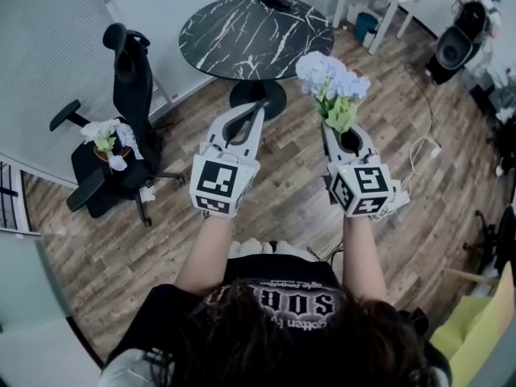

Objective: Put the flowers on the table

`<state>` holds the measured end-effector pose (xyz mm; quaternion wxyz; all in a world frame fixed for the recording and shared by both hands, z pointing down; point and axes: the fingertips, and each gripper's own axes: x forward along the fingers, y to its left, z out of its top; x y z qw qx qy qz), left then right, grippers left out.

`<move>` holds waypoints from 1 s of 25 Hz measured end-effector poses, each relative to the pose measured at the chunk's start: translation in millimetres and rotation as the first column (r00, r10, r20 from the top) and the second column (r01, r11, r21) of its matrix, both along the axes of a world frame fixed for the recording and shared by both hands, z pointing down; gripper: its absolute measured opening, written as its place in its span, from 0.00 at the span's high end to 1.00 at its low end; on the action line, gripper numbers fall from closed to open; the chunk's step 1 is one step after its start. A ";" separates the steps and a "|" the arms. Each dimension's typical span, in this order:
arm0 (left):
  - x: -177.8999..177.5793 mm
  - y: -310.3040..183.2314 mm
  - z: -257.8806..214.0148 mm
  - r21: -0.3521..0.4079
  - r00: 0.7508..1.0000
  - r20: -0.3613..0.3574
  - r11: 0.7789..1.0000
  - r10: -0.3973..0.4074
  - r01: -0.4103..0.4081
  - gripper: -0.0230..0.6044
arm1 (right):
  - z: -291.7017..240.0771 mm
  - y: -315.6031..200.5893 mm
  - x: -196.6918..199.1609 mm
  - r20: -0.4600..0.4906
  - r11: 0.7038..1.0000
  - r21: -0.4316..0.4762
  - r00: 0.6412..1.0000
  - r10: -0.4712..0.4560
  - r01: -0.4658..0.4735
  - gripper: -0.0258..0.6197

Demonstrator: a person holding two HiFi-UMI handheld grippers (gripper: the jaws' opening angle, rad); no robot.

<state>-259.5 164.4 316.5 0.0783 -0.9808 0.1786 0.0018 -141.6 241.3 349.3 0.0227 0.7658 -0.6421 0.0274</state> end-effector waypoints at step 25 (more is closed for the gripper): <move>97.3 -51.2 9.6 -0.005 0.999 0.000 0.999 0.032 -0.032 0.96 | 10.6 -42.2 95.1 0.008 0.999 0.000 0.999 0.032 -0.032 0.83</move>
